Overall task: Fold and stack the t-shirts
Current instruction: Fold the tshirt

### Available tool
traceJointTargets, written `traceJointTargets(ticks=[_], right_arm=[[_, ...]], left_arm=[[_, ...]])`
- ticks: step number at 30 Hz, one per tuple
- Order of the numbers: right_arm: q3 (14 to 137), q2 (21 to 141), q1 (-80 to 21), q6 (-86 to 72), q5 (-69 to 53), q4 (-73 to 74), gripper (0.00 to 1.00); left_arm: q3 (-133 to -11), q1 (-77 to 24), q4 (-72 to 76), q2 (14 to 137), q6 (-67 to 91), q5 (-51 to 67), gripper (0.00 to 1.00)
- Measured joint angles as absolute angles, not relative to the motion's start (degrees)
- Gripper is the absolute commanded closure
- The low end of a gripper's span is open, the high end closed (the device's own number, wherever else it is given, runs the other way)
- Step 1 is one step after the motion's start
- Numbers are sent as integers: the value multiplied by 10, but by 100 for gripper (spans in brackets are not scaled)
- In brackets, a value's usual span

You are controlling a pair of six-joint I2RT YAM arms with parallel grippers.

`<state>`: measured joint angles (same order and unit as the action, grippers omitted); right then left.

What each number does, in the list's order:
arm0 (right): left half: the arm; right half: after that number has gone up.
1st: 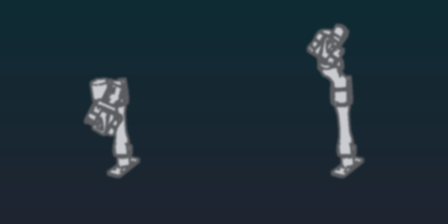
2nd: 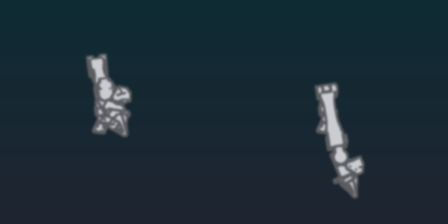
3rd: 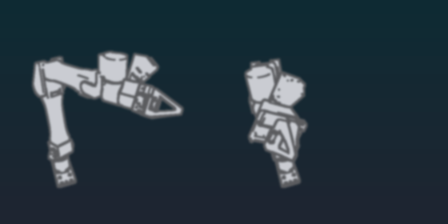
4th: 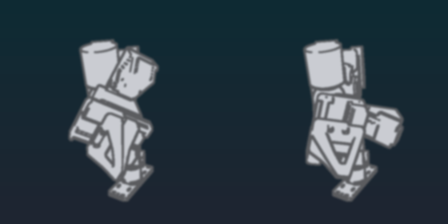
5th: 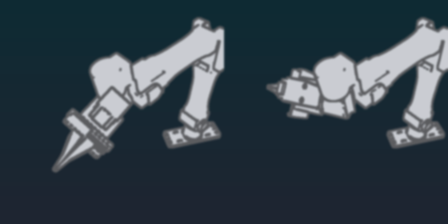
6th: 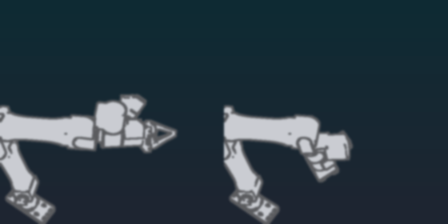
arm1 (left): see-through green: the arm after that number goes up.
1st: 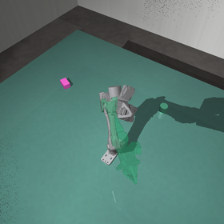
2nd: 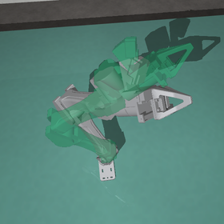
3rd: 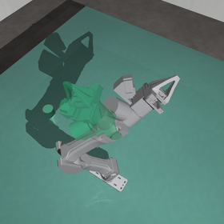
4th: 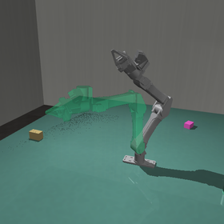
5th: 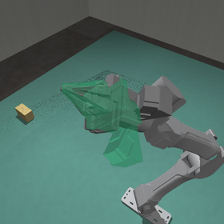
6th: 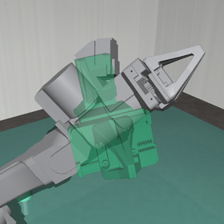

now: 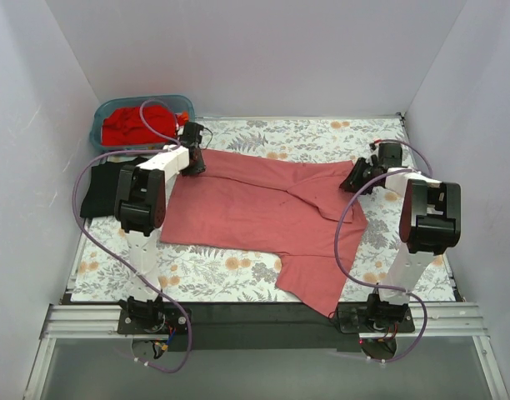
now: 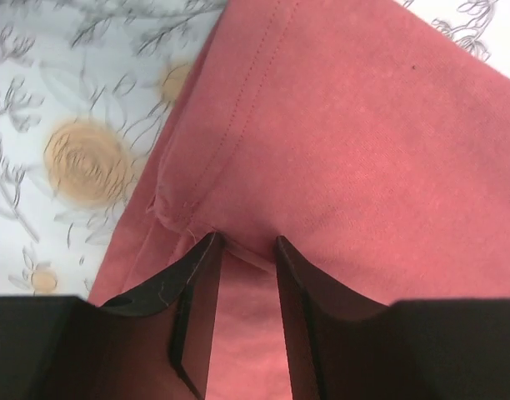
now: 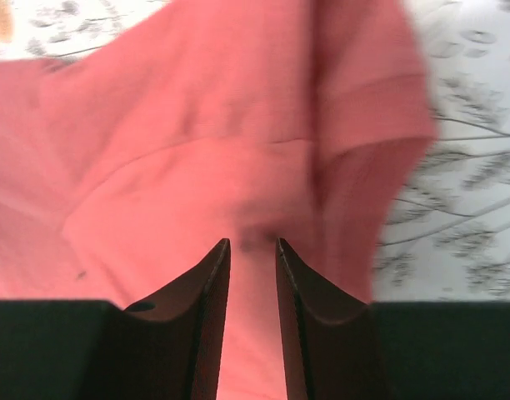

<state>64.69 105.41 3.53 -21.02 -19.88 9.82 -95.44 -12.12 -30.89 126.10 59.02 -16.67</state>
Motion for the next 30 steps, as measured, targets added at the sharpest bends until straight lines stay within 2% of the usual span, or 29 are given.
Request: traceJointTargets(ticks=[8, 14, 19, 30], right_arm=[[626, 1087, 107, -233, -233, 48, 66], [647, 1103, 117, -228, -248, 50, 66], [668, 1106, 120, -208, -243, 65, 64], [780, 1139, 126, -192, -296, 53, 54]], left_arm=[[-731, -121, -282, 1109, 678, -157, 73], [-622, -122, -270, 1021, 718, -127, 58], [-640, -120, -279, 1029, 718, -127, 54], [-821, -101, -270, 1173, 698, -146, 54]])
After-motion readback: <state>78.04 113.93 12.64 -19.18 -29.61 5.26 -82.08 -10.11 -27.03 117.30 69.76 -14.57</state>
